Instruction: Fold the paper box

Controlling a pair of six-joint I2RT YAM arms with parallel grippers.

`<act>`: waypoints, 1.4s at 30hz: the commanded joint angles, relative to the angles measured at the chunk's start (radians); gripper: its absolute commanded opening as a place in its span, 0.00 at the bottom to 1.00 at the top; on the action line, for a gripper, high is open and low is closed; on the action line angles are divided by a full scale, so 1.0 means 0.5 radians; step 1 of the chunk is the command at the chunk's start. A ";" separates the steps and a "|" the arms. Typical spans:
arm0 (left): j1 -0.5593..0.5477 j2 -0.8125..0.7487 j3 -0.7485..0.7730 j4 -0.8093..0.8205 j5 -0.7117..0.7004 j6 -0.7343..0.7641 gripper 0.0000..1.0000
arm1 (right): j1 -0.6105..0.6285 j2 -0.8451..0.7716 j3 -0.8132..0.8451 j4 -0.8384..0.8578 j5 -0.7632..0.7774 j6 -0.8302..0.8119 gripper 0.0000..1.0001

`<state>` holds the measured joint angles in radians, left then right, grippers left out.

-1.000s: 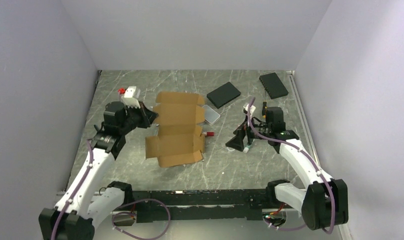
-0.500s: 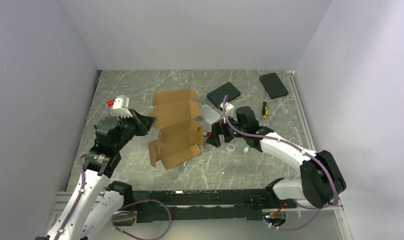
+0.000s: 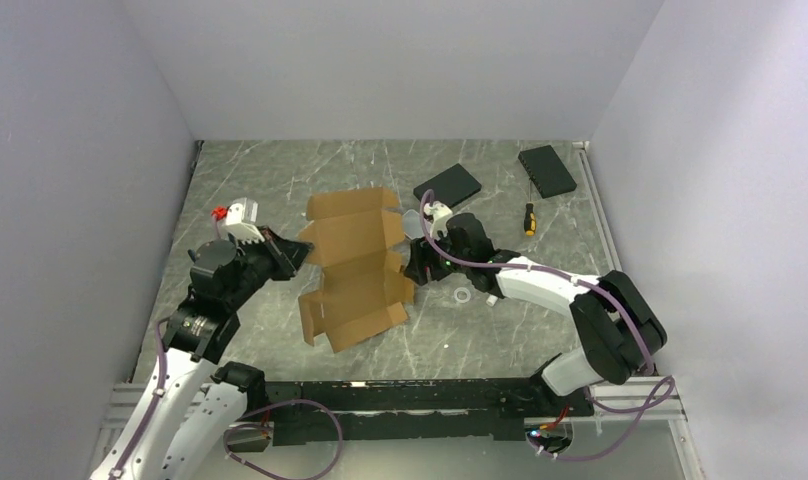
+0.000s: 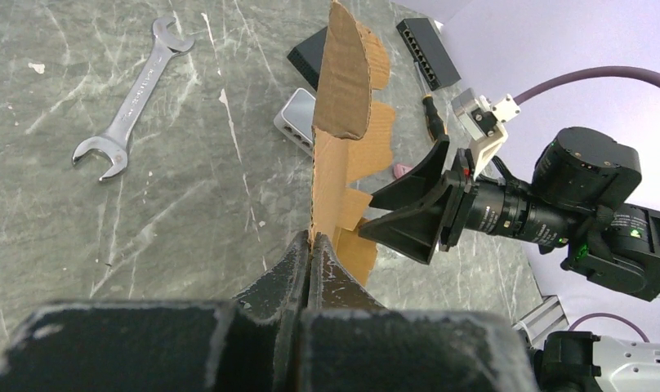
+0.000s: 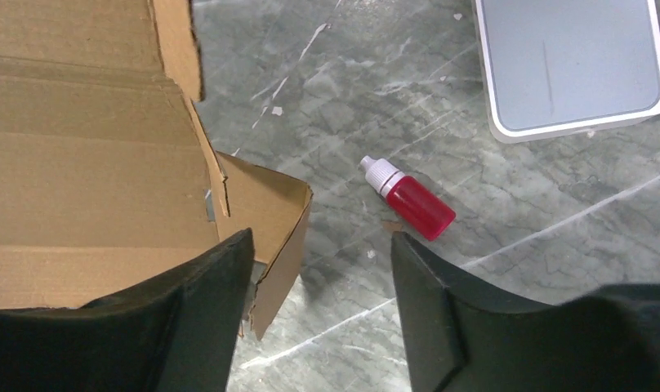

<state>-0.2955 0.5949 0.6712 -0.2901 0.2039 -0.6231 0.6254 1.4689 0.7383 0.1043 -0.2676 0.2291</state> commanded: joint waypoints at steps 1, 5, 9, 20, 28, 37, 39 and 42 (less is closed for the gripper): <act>-0.007 -0.073 -0.025 0.021 -0.024 -0.031 0.00 | 0.013 0.025 0.047 0.115 0.011 0.024 0.59; -0.007 -0.118 -0.044 0.009 -0.041 -0.024 0.00 | 0.013 0.030 0.043 0.119 -0.075 0.004 0.39; -0.007 -0.160 -0.071 -0.003 -0.050 -0.013 0.00 | 0.012 0.038 0.065 0.084 -0.171 -0.020 0.18; -0.007 -0.227 -0.137 0.116 0.077 0.103 0.00 | -0.270 -0.249 0.162 -0.137 -0.586 -0.240 0.00; -0.006 -0.226 -0.299 0.441 0.198 0.125 0.17 | -0.425 -0.314 0.171 -0.278 -0.872 -0.524 0.00; -0.006 -0.212 -0.379 0.449 0.258 0.048 0.58 | -0.435 -0.293 0.192 -0.340 -0.928 -0.611 0.00; -0.007 -0.229 -0.386 0.432 0.244 0.031 0.64 | -0.435 -0.294 0.195 -0.347 -0.934 -0.620 0.00; -0.007 -0.244 -0.367 0.387 0.197 0.031 0.71 | -0.435 -0.298 0.198 -0.362 -0.948 -0.639 0.00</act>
<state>-0.2962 0.4889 0.4770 -0.1192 0.3027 -0.5934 0.4126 1.3403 0.7975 -0.0822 -0.6979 -0.0544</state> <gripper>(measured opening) 0.680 0.014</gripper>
